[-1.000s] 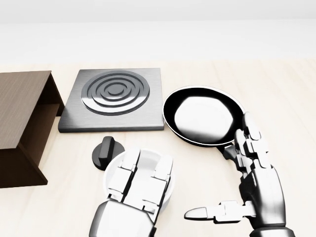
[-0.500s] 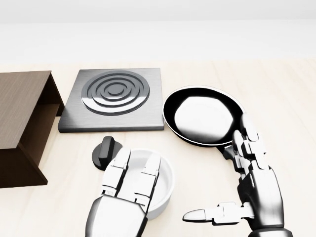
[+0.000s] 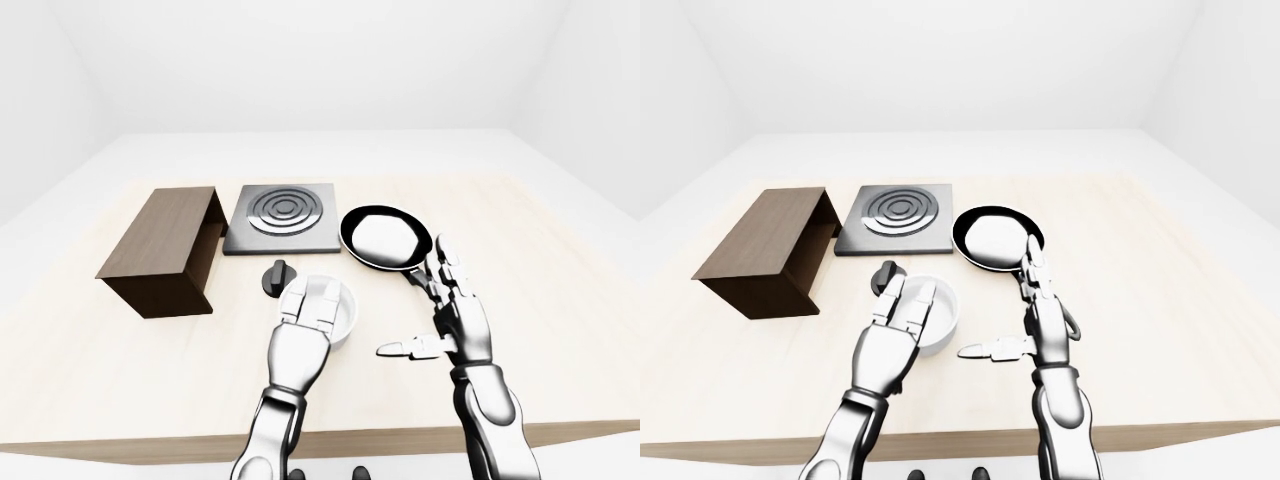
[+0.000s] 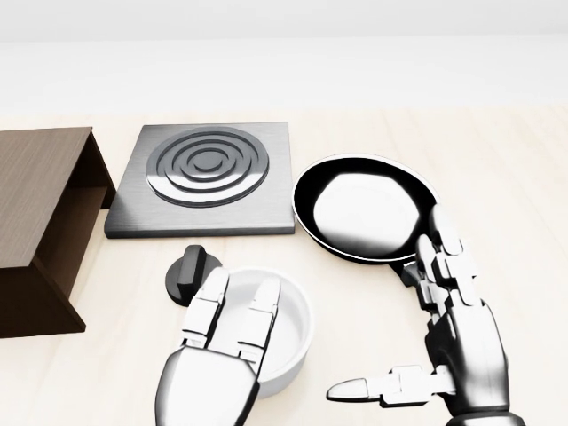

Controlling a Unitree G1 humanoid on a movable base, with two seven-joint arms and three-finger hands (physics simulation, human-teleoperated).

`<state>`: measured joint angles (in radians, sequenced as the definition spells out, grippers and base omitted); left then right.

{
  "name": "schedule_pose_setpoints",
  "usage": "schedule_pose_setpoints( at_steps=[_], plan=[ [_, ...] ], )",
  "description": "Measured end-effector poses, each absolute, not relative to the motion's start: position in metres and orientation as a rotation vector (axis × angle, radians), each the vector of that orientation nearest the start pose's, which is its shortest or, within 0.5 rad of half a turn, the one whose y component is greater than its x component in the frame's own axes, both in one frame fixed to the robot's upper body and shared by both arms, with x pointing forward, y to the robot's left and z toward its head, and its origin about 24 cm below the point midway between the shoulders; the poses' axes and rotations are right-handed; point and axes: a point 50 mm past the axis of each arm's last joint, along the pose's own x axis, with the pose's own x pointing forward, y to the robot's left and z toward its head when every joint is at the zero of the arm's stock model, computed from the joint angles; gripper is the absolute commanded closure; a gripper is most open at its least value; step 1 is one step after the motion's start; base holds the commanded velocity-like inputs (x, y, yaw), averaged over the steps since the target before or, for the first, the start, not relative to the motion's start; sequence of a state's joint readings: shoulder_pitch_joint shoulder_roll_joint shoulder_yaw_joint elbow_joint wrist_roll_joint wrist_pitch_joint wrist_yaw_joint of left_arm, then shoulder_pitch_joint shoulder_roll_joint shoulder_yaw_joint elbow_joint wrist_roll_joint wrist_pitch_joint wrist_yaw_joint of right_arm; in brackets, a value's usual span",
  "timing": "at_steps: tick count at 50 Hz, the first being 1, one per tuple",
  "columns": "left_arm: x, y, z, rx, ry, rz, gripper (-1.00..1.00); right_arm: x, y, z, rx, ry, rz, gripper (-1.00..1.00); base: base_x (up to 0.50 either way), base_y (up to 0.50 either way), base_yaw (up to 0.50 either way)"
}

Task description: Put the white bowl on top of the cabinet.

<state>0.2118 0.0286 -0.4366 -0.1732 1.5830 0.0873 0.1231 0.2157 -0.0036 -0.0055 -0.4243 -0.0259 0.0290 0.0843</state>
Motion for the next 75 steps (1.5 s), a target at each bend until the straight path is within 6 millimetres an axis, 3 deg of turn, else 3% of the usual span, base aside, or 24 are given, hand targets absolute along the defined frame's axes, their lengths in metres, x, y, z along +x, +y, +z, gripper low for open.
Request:
schedule_pose_setpoints(
  at_steps=[75],
  plan=[
    [0.23,0.068,0.015,1.537,-0.193,-0.196,-1.0,0.207,-0.156,0.09,-0.053,-0.188,0.032,-1.0,0.0,0.0,0.0]
  ],
)
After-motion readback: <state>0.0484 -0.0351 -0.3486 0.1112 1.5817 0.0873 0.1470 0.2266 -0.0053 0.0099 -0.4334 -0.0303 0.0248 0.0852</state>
